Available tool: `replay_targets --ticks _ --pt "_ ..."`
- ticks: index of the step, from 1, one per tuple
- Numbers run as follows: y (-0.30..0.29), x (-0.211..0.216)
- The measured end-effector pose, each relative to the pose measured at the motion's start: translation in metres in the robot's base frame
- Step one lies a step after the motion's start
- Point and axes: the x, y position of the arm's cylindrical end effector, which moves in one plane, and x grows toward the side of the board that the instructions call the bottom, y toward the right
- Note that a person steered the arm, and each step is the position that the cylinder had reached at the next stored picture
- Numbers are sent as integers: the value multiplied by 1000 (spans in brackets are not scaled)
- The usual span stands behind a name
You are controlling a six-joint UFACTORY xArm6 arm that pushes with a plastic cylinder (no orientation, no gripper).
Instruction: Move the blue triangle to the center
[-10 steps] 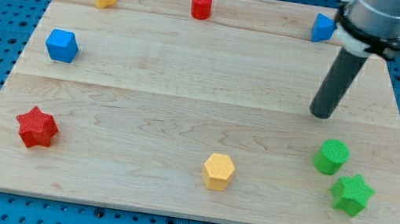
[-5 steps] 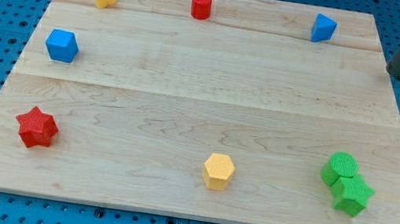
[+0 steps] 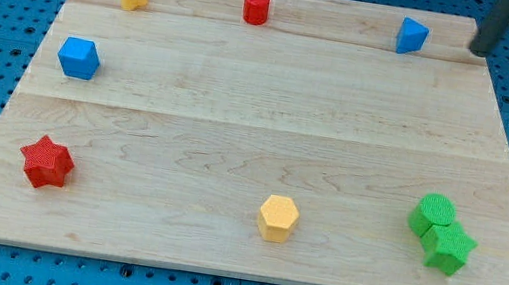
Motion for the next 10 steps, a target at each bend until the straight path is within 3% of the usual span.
replay_targets --ticks 3,4,6,7,8,9,10 --pt "-55 -16" --pt "-45 -20" --pt "-156 45" --pt "-145 45" --pt "-98 13" --pt "-103 -24" --pt "-204 28"
